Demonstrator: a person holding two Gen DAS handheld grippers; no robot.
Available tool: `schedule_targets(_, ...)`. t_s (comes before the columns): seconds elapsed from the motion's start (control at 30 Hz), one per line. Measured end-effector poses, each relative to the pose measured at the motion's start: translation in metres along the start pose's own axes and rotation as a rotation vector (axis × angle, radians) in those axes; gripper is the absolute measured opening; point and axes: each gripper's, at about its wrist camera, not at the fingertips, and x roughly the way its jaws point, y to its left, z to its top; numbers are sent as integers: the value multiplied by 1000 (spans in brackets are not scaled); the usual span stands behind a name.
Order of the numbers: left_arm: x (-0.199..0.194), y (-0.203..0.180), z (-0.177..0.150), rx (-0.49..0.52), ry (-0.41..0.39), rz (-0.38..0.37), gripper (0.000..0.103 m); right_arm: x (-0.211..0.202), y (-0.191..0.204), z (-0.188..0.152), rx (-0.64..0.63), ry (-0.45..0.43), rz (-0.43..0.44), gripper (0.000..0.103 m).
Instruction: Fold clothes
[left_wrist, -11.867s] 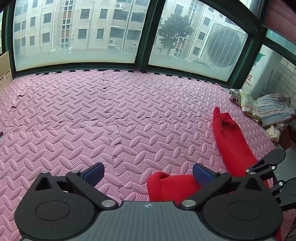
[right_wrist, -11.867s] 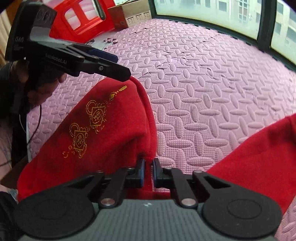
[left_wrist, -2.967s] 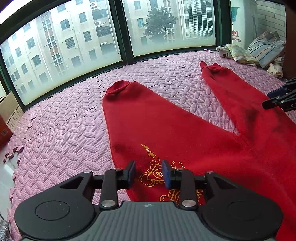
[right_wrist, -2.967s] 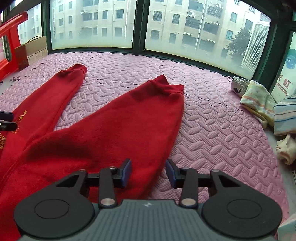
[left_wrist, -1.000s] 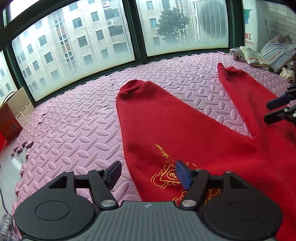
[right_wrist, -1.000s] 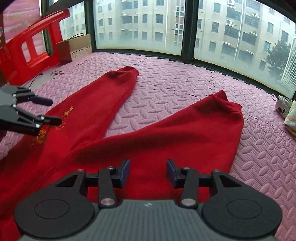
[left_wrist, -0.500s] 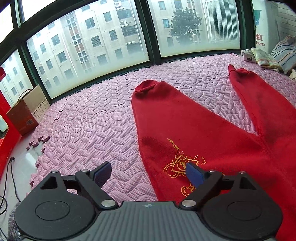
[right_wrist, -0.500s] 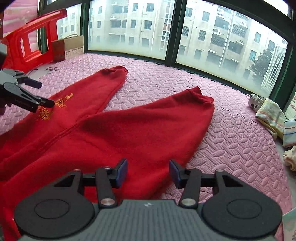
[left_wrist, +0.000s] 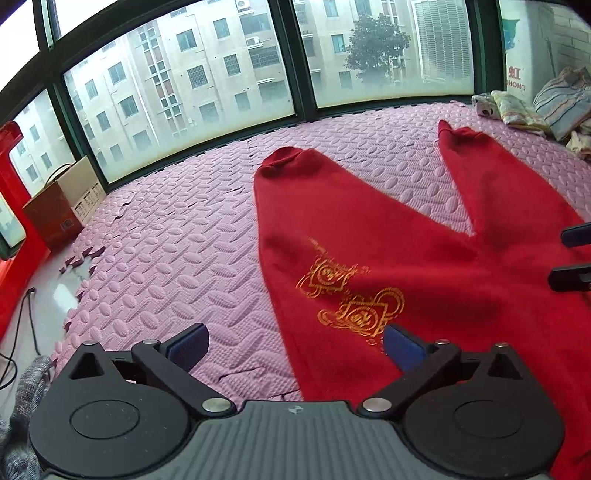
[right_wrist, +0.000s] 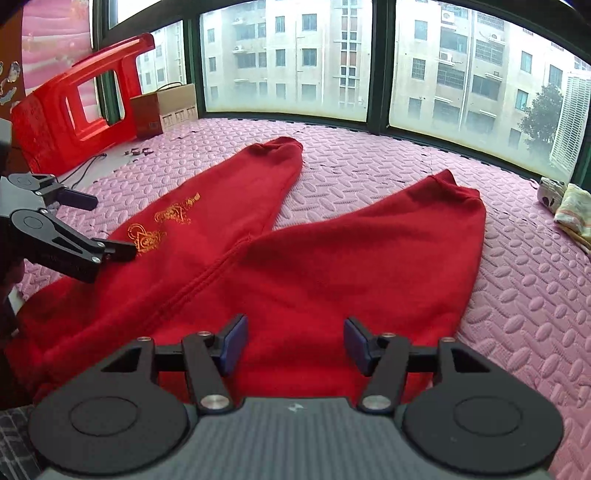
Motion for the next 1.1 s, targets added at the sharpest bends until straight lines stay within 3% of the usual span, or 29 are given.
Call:
schedule_targets(0.2, -7, 16, -12, 18, -17, 93, 101, -23, -14, -23, 32, -1, -70, 60)
schedule_targets(0.43, -20, 19, -9, -21, -31, 91, 101, -42, -14, -26, 30, 0, -148, 60)
schedule_targets(0.57, -36, 12, 0, -74, -51, 19, 103, -51, -4, -18, 55, -41, -85, 61)
schedule_targets(0.7, -39, -8, 1, -56, -45, -39, 103, -46, 17, -13, 29, -65, -15, 64)
schedule_targets(0.87, -30, -23, -12, -11, -5, -24, 103, -33, 38, -20, -12, -46, 13, 65)
schedule_targets(1.1, -30, -5, -24, -27, 8, 13, 103, -49, 25, -45, -3, -36, -1, 66)
